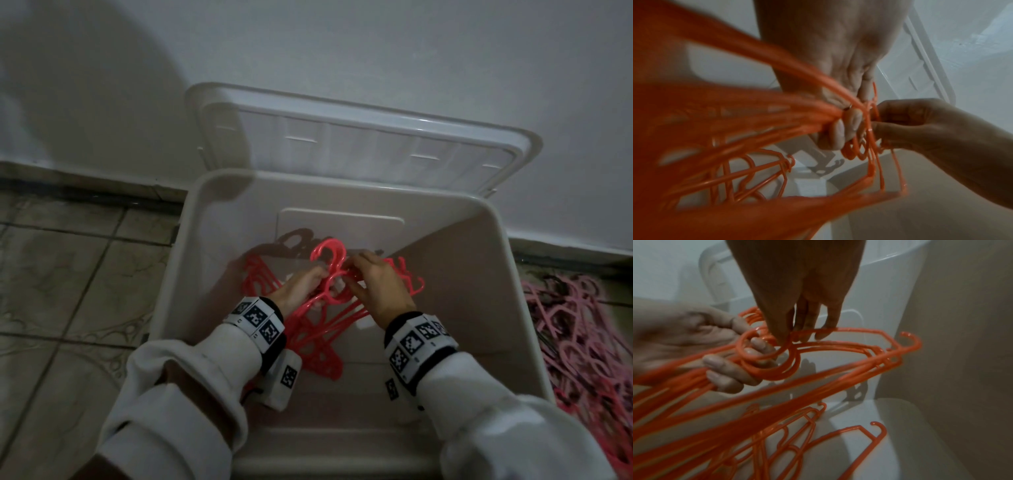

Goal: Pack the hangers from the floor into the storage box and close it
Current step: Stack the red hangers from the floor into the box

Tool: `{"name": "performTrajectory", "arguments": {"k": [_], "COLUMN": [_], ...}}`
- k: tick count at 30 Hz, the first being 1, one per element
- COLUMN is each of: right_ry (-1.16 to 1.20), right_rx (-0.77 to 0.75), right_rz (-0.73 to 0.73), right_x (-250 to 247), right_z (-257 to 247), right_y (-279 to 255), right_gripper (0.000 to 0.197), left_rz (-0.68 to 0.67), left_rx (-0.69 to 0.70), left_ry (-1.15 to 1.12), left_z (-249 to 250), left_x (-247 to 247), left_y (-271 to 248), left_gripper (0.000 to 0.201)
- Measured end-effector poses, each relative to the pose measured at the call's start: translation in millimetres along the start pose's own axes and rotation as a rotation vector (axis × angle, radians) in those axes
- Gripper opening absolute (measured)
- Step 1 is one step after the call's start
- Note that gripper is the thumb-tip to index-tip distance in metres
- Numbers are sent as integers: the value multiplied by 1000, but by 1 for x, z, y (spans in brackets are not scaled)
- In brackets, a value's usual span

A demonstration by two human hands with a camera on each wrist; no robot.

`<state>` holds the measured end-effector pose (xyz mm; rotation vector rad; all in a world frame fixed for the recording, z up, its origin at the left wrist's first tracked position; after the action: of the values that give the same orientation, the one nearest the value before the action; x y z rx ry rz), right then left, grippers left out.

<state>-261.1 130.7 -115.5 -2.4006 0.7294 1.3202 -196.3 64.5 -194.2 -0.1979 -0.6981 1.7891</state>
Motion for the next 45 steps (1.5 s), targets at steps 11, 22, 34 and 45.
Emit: {"name": "performTrajectory", "arguments": {"k": [11, 22, 34, 45], "right_ry": [-129, -356, -13, -61], "right_rx": [83, 170, -35, -94], "right_rz": [2, -126, 70, 3], "right_x": [-8, 10, -25, -14], "right_z": [5, 23, 7, -1], "right_y": [-7, -5, -7, -7], "right_gripper": [16, 25, 32, 29], "left_rz": [86, 153, 165, 256], "left_rx": [158, 156, 150, 103], "left_ry": [147, 259, 245, 231], "left_z": [15, 13, 14, 17], "left_x": [-7, -15, -26, -31], "left_y": [5, 6, 11, 3], "left_gripper": [20, 35, 32, 27]}}
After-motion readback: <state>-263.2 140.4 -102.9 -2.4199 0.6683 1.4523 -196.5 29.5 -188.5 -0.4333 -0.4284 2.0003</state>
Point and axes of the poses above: each hand's wrist, its own y-axis towards the middle knuckle, its own x-axis out of the palm, z = x × y, the point moved 9 cm from there along y, towards the middle knuckle
